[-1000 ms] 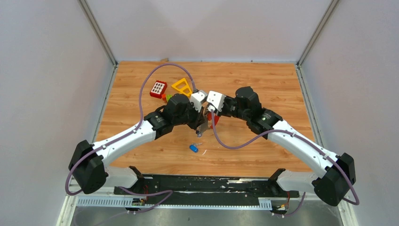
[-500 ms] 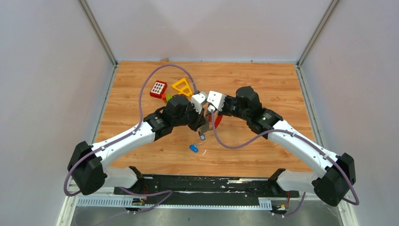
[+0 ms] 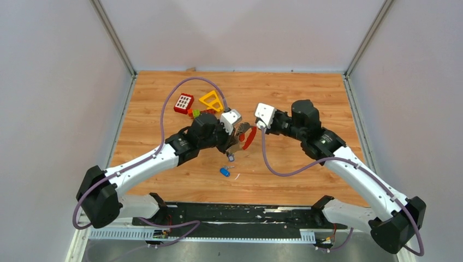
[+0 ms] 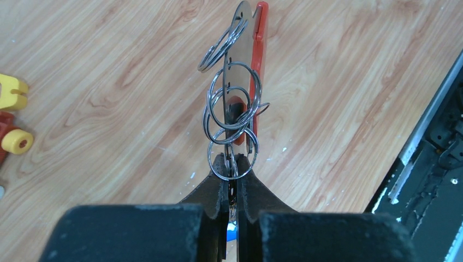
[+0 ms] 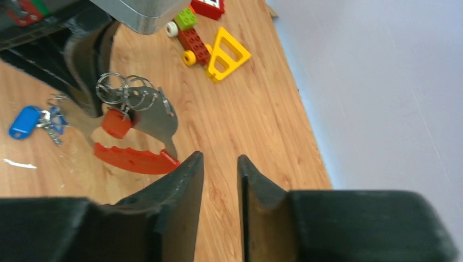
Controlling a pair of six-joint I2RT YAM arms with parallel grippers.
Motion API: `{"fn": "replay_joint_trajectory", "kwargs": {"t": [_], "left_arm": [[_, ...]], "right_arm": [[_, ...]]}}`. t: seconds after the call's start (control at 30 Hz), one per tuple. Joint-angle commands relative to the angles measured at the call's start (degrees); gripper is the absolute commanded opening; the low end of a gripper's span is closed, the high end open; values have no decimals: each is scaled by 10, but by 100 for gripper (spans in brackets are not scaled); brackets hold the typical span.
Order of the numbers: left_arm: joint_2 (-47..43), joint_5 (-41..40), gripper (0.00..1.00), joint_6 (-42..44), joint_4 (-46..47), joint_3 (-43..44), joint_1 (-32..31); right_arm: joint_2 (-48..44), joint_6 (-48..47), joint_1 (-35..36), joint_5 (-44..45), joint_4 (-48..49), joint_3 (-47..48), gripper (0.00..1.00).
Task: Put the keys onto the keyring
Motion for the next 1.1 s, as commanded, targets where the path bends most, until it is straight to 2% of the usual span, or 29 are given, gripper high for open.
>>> {"fn": "replay_joint_trajectory", "kwargs": {"t": [0.0, 0.1, 0.2, 0.3, 0.37, 0.47, 0.7, 0.93, 1.07], "left_arm": [[-33, 4, 0, 53, 56, -11, -1], [-44, 22, 0, 100, 79, -31, -1], [-54, 37, 0, 145, 84, -46, -1], [-64, 48, 0, 181, 91, -57, -1], [-68, 56, 0, 198, 98, -63, -1], [-72, 63, 0, 207, 100, -67, -1], [-79, 75, 0, 228, 99, -74, -2], [-86, 47, 0, 255, 102, -90, -1], [-89, 42, 0, 263, 112, -101, -2]], "right_arm": [[-15, 58, -22, -145, -48, 23, 36], [4, 96, -49, -246, -59, 29, 61], [33, 108, -63, -336, -79, 43, 75], [62, 109, -64, -363, -91, 59, 83], [78, 99, -63, -375, -102, 72, 83], [109, 90, -64, -418, -122, 94, 80], [197, 68, -64, -489, -210, 162, 64], [225, 31, -77, -544, -281, 192, 35], [218, 34, -85, -557, -280, 190, 23]]}}
